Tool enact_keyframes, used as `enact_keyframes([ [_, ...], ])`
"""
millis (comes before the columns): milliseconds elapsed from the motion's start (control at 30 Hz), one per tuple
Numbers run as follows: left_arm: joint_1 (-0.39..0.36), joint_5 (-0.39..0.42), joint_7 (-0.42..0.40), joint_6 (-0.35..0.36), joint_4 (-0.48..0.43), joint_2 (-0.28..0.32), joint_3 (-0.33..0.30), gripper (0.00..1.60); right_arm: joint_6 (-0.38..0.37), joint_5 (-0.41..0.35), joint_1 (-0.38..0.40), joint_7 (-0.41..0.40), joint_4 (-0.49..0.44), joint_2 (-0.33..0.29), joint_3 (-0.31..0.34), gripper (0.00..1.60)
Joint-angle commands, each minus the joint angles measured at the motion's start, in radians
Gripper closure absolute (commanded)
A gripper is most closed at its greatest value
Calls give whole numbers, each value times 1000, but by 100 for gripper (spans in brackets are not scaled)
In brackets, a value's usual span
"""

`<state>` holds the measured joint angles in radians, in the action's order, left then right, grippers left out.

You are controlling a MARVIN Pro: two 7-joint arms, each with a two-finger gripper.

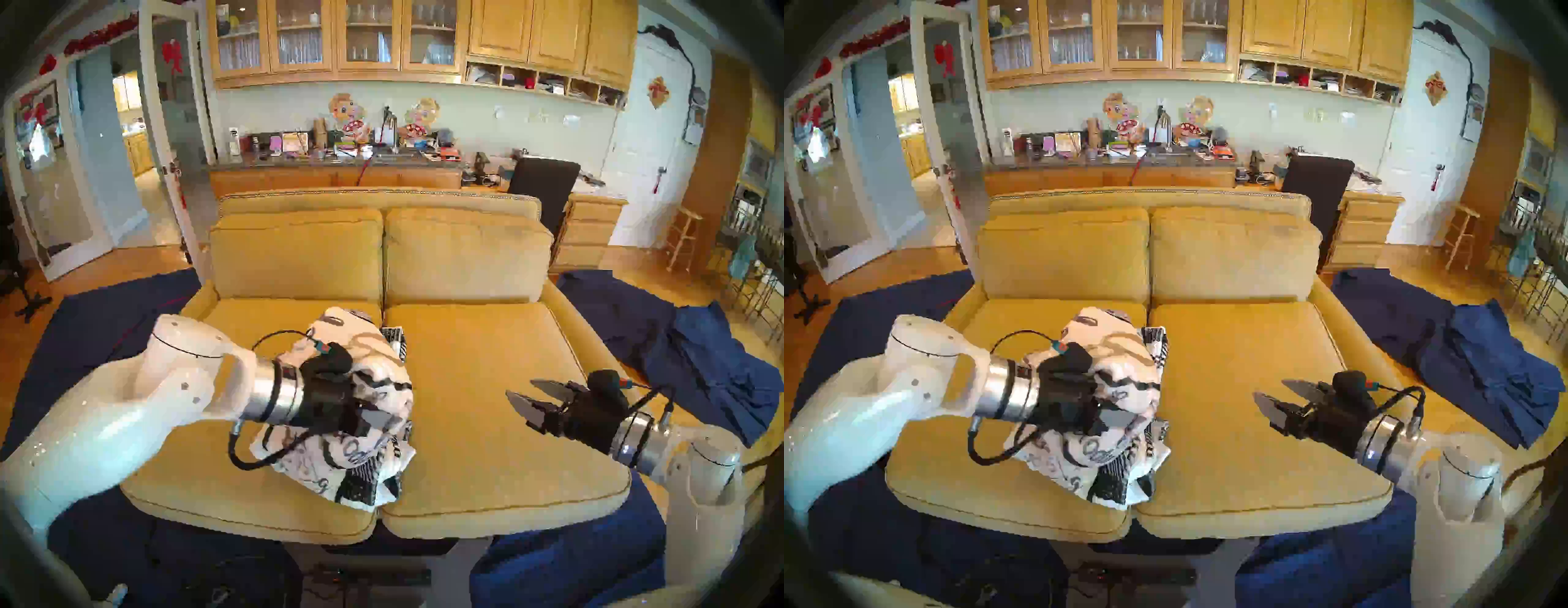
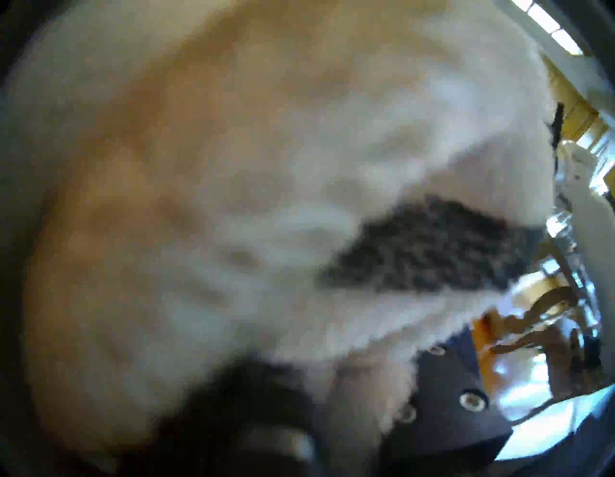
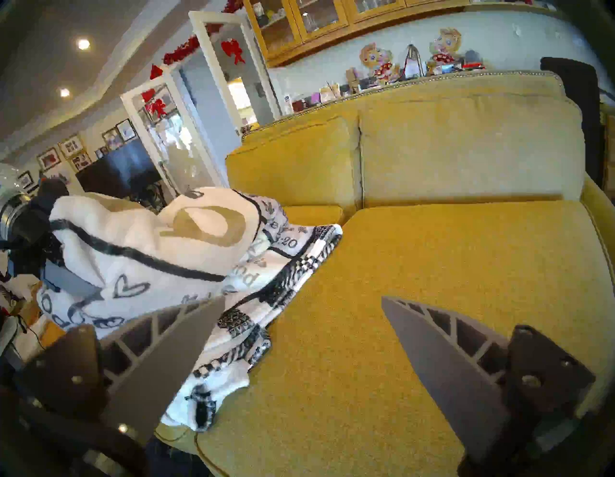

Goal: Fold the blanket in half twice

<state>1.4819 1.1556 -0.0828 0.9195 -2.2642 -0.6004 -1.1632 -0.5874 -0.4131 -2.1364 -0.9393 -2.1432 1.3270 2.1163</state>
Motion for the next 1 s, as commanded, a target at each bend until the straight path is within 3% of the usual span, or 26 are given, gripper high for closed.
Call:
enact_keyframes([
  [0, -83, -121, 137, -14, -83, -104, 39, 160, 6, -9, 14, -4, -26, 0, 2, 0],
  [67, -86, -135, 148, -11, -82, -107, 42, 160, 6, -9, 14, -4, -27, 0, 2, 0],
  [133, -97, -198, 216, 4, -78, -130, 62, 160, 6, -10, 15, -5, -29, 1, 3, 0],
  [433, -88, -347, 388, 40, -59, -184, 66, 160, 6, -12, 14, -5, -34, 5, 5, 0],
  [667, -41, -354, 522, 40, -92, -203, 86, 160, 6, -12, 13, -4, -37, 9, 6, 0],
  [733, -29, -356, 528, 40, -100, -199, 89, 160, 6, -12, 13, -4, -37, 9, 6, 0],
  [833, -4, -327, 614, 40, -130, -170, 125, 160, 5, -11, 14, -4, -38, 11, 7, 0],
  [967, 19, -320, 643, 40, -146, -135, 137, 160, 5, -11, 14, -5, -38, 12, 7, 0],
])
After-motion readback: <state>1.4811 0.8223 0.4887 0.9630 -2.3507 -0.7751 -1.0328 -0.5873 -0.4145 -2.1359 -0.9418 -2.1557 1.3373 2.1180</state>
